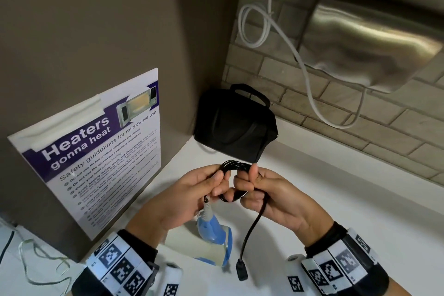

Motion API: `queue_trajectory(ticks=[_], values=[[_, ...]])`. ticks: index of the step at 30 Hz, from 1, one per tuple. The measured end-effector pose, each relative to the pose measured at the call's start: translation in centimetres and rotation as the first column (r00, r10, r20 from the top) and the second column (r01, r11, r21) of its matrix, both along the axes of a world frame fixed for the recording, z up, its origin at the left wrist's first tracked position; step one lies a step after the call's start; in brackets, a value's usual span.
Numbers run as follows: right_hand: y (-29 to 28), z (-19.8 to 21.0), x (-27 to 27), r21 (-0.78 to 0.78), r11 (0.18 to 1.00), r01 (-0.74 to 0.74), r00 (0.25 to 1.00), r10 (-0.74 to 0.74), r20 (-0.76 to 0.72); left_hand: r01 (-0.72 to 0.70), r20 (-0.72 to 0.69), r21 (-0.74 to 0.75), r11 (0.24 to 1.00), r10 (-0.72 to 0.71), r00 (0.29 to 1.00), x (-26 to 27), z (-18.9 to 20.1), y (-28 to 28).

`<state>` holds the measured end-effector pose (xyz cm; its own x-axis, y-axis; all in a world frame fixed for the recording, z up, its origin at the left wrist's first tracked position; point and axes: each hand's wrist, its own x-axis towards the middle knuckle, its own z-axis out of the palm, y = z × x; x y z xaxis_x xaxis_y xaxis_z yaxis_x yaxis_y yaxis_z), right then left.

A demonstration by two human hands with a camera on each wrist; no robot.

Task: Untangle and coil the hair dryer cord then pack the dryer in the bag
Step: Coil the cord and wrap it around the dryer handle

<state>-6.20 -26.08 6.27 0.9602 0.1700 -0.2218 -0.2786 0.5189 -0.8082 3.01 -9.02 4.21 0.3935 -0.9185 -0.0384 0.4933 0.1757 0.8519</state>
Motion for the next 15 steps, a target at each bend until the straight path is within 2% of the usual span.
queue_trajectory(ticks=[3, 5, 8, 11, 15], values=[[0.0, 0.2, 0.0, 0.069, 0.997, 0.027, 0.999, -0.029, 0.024, -0.012, 0.044, 0.007, 1.0, 0.011, 0.999, -0.2, 0.1, 0.2], [0.0, 0.3, 0.0, 0.072, 0.997, 0.027, 0.999, -0.028, 0.016, -0.02, 0.125, 0.024, 1.0, 0.016, 0.992, -0.3, -0.1, 0.1], [-0.3, 1.1, -0.3, -0.093, 0.994, -0.059, 0.998, 0.057, -0.018, -0.029, 0.244, 0.051, 0.998, 0.016, 0.97, -0.1, -0.7, -0.1], [-1.0, 2.6, -0.4, -0.341, 0.926, -0.161, 0.987, 0.141, -0.081, -0.004, 0.275, 0.074, 0.997, -0.016, 0.961, -0.2, -1.2, -0.3], [-1.2, 3.2, -0.4, -0.414, 0.897, -0.156, 0.987, 0.132, -0.087, 0.059, 0.242, 0.035, 0.998, -0.065, 0.968, -0.4, -0.6, -0.4]])
